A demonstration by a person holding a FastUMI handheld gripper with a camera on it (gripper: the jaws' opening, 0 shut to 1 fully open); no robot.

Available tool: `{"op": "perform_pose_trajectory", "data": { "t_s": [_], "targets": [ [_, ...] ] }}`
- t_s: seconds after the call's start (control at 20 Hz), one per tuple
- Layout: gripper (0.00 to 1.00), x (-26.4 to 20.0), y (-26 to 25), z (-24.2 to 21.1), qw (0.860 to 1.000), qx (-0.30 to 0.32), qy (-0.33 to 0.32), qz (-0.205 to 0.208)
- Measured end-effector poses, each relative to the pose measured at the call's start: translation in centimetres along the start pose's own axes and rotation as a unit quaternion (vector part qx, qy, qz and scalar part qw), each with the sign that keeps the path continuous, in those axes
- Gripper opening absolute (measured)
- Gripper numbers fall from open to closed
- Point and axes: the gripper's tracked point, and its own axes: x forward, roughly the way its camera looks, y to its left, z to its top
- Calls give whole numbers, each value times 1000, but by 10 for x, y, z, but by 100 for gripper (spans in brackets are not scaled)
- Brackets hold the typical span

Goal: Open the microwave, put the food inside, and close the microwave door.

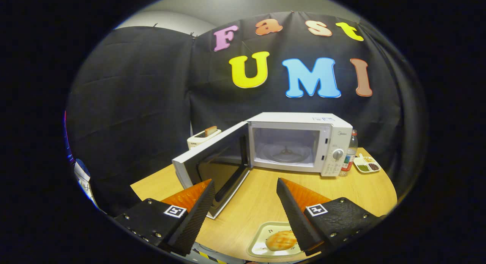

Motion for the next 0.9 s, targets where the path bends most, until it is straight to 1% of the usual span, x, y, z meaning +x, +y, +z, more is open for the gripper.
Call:
{"op": "perform_pose_trajectory", "data": {
  "t_s": [0.1, 0.35, 0.55, 0.75, 0.9],
  "targets": [
    [99, 4, -19, -13, 1000, 3, 23, -18],
    [99, 13, -46, -53, 996, 12, 85, -36],
    [99, 16, -57, -92, 988, 37, 139, -53],
    [99, 17, -69, -128, 979, 34, 187, -68],
    [99, 13, -69, -148, 973, 49, 217, -67]
  ]
}}
